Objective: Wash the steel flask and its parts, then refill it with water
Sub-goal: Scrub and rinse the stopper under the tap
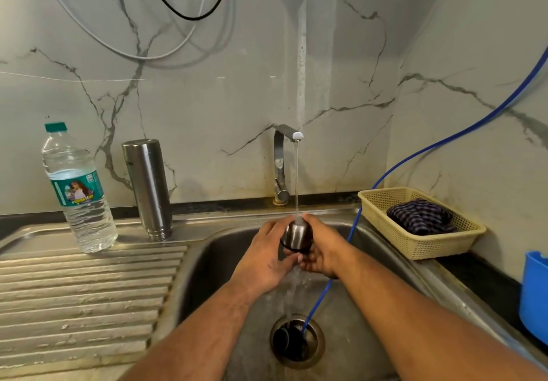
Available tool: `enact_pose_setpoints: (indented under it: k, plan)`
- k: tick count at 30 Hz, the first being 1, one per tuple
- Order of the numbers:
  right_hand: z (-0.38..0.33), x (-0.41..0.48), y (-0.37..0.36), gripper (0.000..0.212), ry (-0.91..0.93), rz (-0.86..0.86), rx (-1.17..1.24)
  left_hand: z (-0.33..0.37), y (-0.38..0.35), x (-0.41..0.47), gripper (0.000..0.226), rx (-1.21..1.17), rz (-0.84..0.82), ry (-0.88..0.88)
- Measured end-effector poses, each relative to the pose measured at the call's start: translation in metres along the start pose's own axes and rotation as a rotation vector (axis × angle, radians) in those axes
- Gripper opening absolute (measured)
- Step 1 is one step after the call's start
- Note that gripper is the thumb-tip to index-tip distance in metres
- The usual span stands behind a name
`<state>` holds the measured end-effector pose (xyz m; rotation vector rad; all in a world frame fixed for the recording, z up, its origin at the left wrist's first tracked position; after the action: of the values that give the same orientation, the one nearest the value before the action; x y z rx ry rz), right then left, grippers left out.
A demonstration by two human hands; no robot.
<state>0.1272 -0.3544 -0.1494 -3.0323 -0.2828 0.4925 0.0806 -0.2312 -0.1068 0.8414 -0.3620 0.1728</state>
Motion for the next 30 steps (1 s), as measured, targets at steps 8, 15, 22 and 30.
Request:
enact_pose_setpoints:
  k: [8,15,22,30]
  plan:
    - [-0.009,-0.009,-0.007,0.068,0.109,-0.084,-0.269,-0.002,0.019,0.003,0.072,-0.058,0.069,0.105]
    - [0.004,-0.015,-0.012,0.046,0.174,-0.165,-1.068,-0.044,0.050,-0.013,0.071,0.073,0.005,0.356]
    - [0.003,-0.029,-0.036,0.034,0.268,-0.272,-1.179,-0.071,0.119,-0.011,0.071,-0.149,0.323,0.490]
    - [-0.002,-0.016,-0.050,0.041,0.407,-0.213,-1.230,-0.113,0.127,0.013,0.068,0.092,0.415,0.600]
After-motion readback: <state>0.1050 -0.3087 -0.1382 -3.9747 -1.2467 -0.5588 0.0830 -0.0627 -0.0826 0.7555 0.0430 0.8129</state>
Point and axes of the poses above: each hand's wrist, its own x-axis towards the middle knuckle, its own y-axis out of the back of the hand, z = x × y, the point moved 9 cm from there along x, towards the middle knuckle, and after that the axes turned 6 degrees about y, right-handed, at the moved point
